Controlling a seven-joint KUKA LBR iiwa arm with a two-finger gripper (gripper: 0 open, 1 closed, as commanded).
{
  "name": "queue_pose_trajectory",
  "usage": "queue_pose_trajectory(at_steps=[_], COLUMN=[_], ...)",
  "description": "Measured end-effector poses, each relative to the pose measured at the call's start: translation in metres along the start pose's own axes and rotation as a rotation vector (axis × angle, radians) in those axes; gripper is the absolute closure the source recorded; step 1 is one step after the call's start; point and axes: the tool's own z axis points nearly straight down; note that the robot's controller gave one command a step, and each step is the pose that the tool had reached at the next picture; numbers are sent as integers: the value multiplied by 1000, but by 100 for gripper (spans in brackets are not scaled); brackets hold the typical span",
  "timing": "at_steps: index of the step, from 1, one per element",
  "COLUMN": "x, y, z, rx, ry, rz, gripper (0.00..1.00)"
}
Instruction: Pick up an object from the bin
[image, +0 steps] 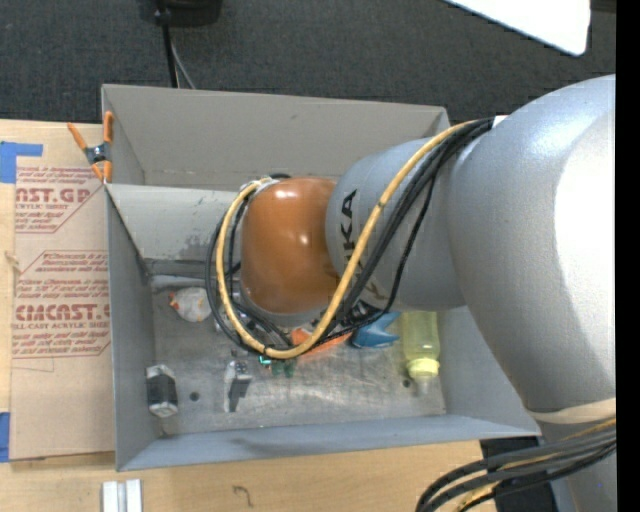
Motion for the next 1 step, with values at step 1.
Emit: queue_pose_trajectory(at_steps=[1], x=[-2], y=[-1], z=[-4], rx=[-1], ry=[-7], rz=[1], gripper=[0])
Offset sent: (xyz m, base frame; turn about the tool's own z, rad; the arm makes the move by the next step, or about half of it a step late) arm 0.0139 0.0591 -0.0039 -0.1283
